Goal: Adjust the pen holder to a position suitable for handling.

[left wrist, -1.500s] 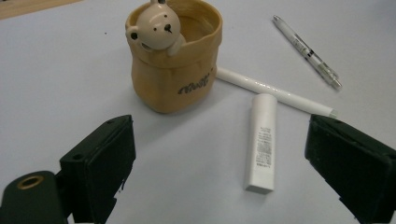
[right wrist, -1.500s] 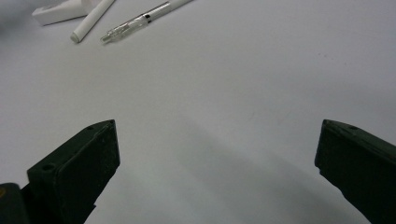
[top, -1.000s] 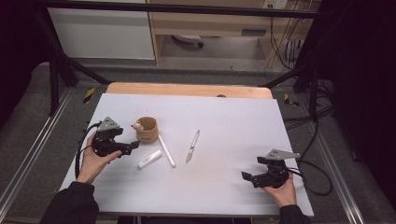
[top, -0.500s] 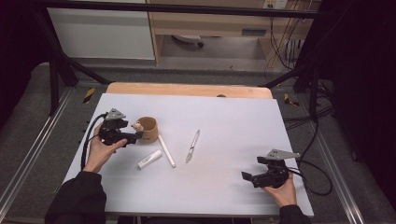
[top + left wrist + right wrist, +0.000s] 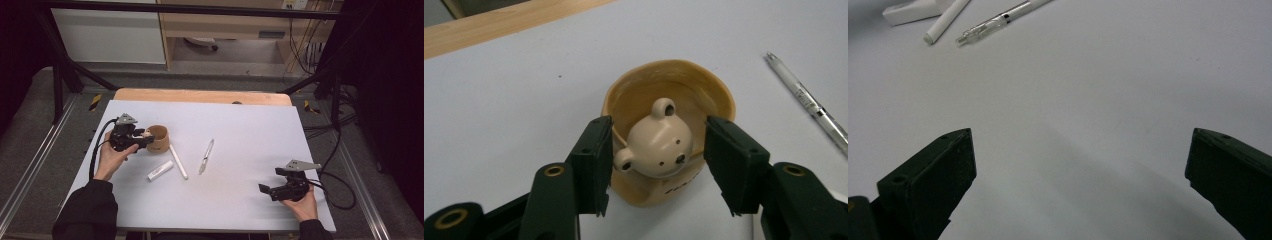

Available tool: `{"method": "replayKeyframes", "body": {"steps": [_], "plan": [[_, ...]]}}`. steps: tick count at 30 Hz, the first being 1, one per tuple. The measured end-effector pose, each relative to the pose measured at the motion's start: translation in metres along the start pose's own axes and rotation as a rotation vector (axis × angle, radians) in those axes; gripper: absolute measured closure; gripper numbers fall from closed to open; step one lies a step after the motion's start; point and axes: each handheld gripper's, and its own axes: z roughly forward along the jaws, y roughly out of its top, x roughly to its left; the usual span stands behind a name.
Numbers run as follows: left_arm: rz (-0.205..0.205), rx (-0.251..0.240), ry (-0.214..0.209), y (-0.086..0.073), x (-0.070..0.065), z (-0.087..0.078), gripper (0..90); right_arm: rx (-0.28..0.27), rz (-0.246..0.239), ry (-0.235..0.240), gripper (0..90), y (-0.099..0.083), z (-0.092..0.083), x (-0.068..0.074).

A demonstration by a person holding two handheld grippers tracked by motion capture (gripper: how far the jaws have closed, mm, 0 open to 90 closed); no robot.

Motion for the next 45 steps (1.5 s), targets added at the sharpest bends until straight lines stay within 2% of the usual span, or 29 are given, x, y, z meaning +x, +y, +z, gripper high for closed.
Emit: {"method": "replayKeyframes", "body": {"steps": [1,6,12,16,18,22,24,26,27,28,31,34,35,41,45], "plan": [[-0.004,0.000,-0.018,0.000,0.001,0.001,46.2,0.001,-0.002,0.000,0.5,0.000,0.000,0.000],[-0.013,-0.003,-0.028,0.000,0.002,0.001,47.9,0.002,0.000,-0.001,0.5,0.000,0.000,0.000],[-0.024,0.000,-0.033,0.000,0.004,-0.001,51.5,0.004,0.001,0.002,0.5,0.000,0.001,0.000],[-0.033,0.000,-0.032,0.000,0.006,-0.003,57.0,0.005,-0.002,0.000,0.5,0.000,0.001,0.000],[0.010,0.012,-0.012,0.003,0.003,-0.004,56.5,0.004,0.000,0.002,0.5,0.000,0.001,0.000],[0.051,-0.010,0.004,0.013,-0.004,-0.011,45.0,0.004,0.000,0.002,0.5,0.000,0.001,0.000],[0.075,-0.020,0.011,0.021,-0.010,-0.016,42.3,0.005,0.000,0.002,0.5,0.000,0.001,0.000],[0.086,-0.022,0.007,0.024,-0.014,-0.018,37.8,0.005,0.000,0.003,0.5,0.000,0.001,0.000],[0.105,-0.020,-0.007,0.029,-0.023,-0.018,36.1,0.005,0.001,0.003,0.5,0.000,0.001,0.000],[0.105,-0.020,-0.007,0.029,-0.023,-0.018,35.4,0.005,0.001,0.003,0.5,0.000,0.001,0.000],[0.134,-0.008,-0.009,0.033,-0.036,-0.014,33.7,0.007,-0.001,0.005,0.5,0.000,0.001,0.000],[0.147,0.008,-0.017,0.034,-0.046,-0.007,35.2,0.007,-0.004,0.005,0.5,0.000,0.001,0.000],[0.149,0.028,-0.009,0.034,-0.049,-0.002,36.7,0.008,-0.002,0.006,0.5,0.000,0.001,0.000],[0.140,0.077,0.012,0.031,-0.048,0.011,45.6,0.011,-0.001,0.009,0.5,0.000,0.001,0.000],[0.162,0.117,0.027,0.028,-0.047,0.020,48.0,0.010,-0.001,0.010,0.5,0.000,0.001,0.000]]}}
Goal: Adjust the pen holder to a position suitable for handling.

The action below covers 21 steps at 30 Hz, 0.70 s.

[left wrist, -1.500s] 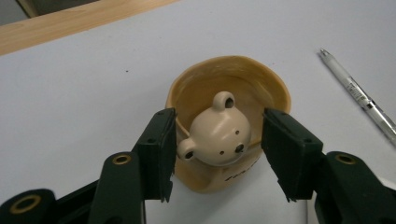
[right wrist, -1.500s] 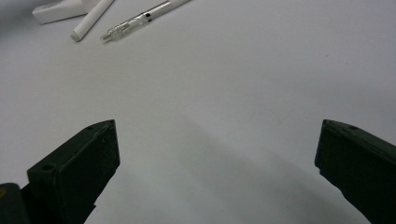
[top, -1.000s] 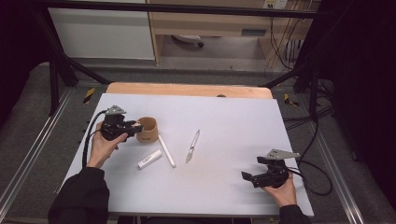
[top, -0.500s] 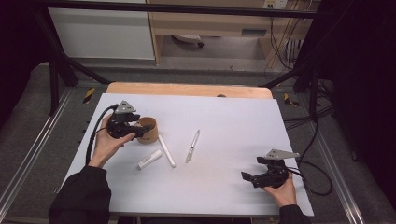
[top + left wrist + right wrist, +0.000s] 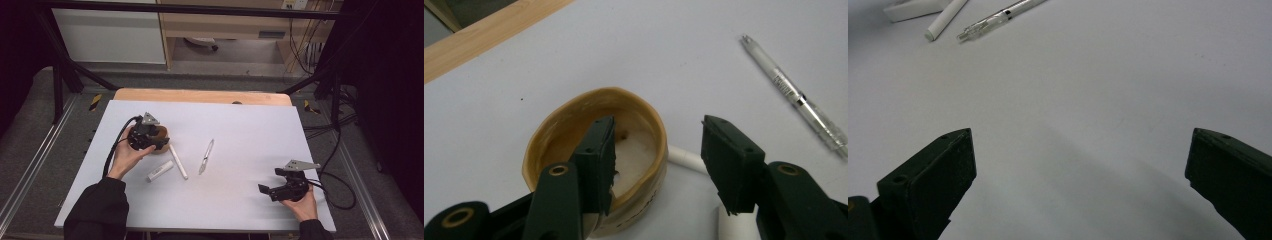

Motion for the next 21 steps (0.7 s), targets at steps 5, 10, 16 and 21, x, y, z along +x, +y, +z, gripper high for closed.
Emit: {"method": "replayKeyframes", "body": {"steps": [5,10,16,21], "plan": [[0.007,0.020,0.000,-0.001,0.000,0.005,54.0,0.001,0.000,0.000,0.5,0.000,0.000,0.000],[0.019,0.037,-0.003,-0.001,-0.001,0.011,60.7,0.002,0.002,0.001,0.5,0.000,0.000,0.000],[0.048,0.073,0.011,-0.001,-0.003,0.019,66.2,0.004,-0.003,0.001,0.5,0.000,0.001,0.000],[0.051,0.078,0.018,0.000,-0.002,0.020,72.4,0.004,-0.004,0.002,0.5,0.000,0.001,0.000]]}}
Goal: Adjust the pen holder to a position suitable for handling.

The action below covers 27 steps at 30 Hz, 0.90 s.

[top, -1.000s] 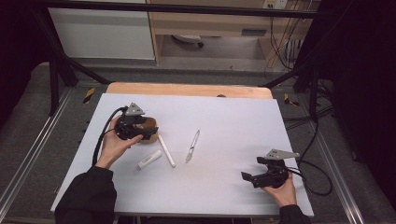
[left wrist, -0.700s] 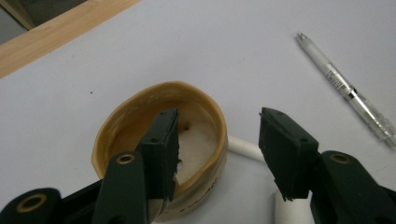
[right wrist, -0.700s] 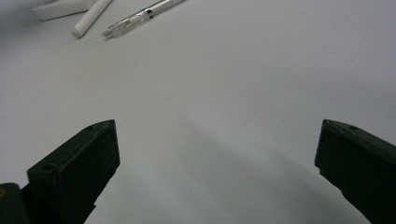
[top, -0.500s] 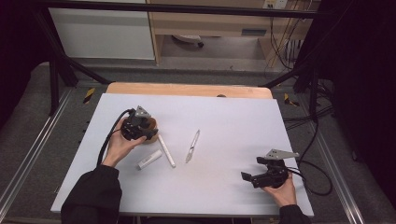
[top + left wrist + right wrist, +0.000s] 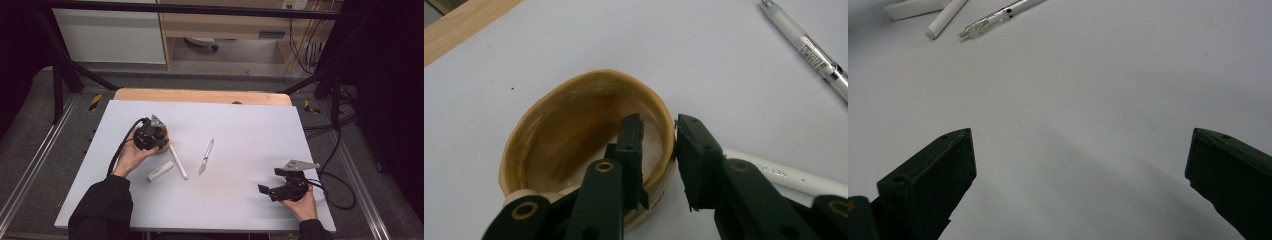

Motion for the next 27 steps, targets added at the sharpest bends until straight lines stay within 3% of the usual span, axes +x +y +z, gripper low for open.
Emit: {"method": "replayKeyframes", "body": {"steps": [11,14,23,27], "plan": [[0.038,0.015,-0.042,-0.0008,-0.0008,-0.0021,77.8,0.002,0.001,0.001,0.5,0.0000,0.0004,0.0000],[0.025,0.017,-0.053,-0.0019,-0.0006,-0.0034,78.3,0.002,0.001,0.001,0.5,0.0000,0.0003,0.0001],[0.057,0.033,-0.037,-0.0018,-0.0054,-0.0061,79.2,0.002,0.000,0.003,0.5,0.0001,0.0003,-0.0001],[0.049,0.031,-0.033,-0.0021,-0.0049,-0.0082,79.4,0.002,0.003,0.003,0.5,0.0001,0.0002,0.0001]]}}
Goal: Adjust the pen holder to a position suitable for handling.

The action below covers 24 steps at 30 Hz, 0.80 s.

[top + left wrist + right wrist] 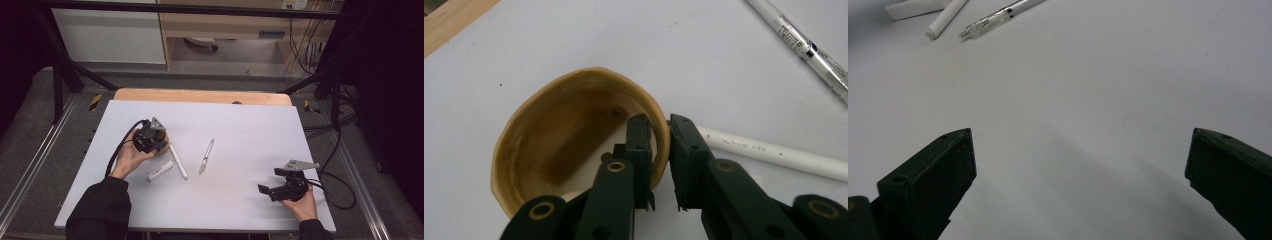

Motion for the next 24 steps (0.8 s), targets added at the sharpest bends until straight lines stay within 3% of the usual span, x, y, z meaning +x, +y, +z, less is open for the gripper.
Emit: {"method": "replayKeyframes", "body": {"steps": [24], "plan": [[-0.027,-0.049,0.036,-0.001,0.004,-0.019,80.6,0.000,-0.003,0.000,0.5,0.000,0.000,0.000]]}}
